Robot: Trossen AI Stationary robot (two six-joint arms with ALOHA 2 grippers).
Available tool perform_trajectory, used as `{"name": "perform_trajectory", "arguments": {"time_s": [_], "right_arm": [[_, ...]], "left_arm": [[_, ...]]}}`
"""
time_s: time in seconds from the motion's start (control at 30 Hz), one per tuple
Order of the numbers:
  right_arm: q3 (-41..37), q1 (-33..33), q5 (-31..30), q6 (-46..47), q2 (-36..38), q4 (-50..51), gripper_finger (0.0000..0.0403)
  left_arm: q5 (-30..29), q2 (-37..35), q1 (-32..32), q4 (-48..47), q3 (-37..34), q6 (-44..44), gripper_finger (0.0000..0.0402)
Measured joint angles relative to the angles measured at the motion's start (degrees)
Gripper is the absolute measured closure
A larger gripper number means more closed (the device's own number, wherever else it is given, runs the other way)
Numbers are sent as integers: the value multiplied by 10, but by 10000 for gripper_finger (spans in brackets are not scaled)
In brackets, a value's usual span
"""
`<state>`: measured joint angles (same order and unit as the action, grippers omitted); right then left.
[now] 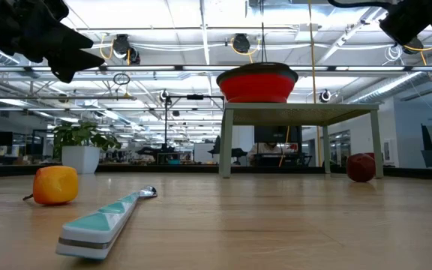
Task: Pick & Place Fruit
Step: Put the kiwi into the red strainer bowl on the shelf
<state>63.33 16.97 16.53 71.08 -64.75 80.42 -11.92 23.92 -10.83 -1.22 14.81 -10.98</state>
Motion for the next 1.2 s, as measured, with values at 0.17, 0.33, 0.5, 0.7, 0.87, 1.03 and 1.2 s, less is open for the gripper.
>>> {"name": "perform_trajectory", "arguments": {"time_s": [0.17,0.33,0.5,0.7,0.87,1.03,1.2], "right_arm": [[0,0,-1,-12,0,-21,171],[0,0,-13,-1,0,-21,145],[-3,0,-44,2,0,-26,86],[-37,0,-43,2,-1,-50,22],[-62,0,-43,-26,-1,-56,5],[-85,0,-43,-58,-1,-56,8],[-110,0,-43,-59,-1,-61,8]], "left_arm": [[0,0,0,0,0,0,176],[0,0,0,0,0,0,176],[0,0,0,-1,0,2,176],[1,0,0,-1,0,-3,176],[1,0,0,-1,0,-12,176],[1,0,0,-1,0,-13,176],[1,0,0,0,0,-18,176]]}}
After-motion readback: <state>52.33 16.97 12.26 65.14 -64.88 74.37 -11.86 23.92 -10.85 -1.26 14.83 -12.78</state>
